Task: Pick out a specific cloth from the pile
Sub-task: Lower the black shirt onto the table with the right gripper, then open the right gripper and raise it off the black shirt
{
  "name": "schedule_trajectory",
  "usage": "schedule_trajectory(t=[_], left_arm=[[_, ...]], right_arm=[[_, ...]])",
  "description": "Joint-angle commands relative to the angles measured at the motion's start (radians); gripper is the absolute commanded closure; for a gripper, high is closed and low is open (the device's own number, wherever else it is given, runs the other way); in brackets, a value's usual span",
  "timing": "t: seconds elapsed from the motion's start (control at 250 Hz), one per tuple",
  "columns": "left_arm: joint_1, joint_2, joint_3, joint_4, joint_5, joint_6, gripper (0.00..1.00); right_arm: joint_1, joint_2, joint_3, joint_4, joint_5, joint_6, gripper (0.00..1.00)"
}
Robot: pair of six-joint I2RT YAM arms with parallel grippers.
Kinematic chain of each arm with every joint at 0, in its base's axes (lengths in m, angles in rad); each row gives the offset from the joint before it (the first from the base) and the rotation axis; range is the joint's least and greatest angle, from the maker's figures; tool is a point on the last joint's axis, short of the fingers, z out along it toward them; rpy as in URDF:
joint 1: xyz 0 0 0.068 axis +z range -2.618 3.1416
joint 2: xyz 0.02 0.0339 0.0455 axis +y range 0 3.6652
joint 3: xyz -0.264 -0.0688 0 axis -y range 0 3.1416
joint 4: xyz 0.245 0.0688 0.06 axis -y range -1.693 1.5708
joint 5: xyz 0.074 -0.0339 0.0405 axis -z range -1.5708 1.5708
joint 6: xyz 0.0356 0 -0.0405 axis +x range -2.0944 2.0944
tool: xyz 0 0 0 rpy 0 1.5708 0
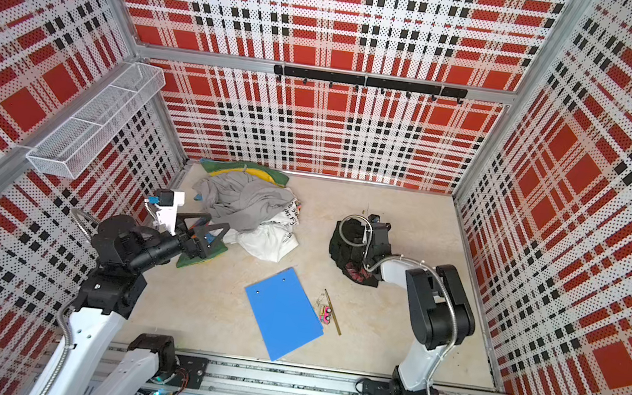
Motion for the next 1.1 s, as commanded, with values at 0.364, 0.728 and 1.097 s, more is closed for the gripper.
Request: schedule_trajectory(t=[0.364,0.728,1.097], left_arm=[[0.011,-0.004,-0.014,0.029,0.001,-0.008,0.01],[0.010,0.007,-0.014,0.028,-0.001,-0.009,0.01],[0.009,0.011,-0.012,0.026,-0.005,-0.007,0.01]], right_arm=[[-0.130,0.132,0.226,-0.069,-0.064,-0.031,0.82],[-0.129,0.040,0.198,-0.097,-0.034,-0.044,0.42],[-0.129,-0.279,0.114,-0.164,-0.005,-0.028,0.26]])
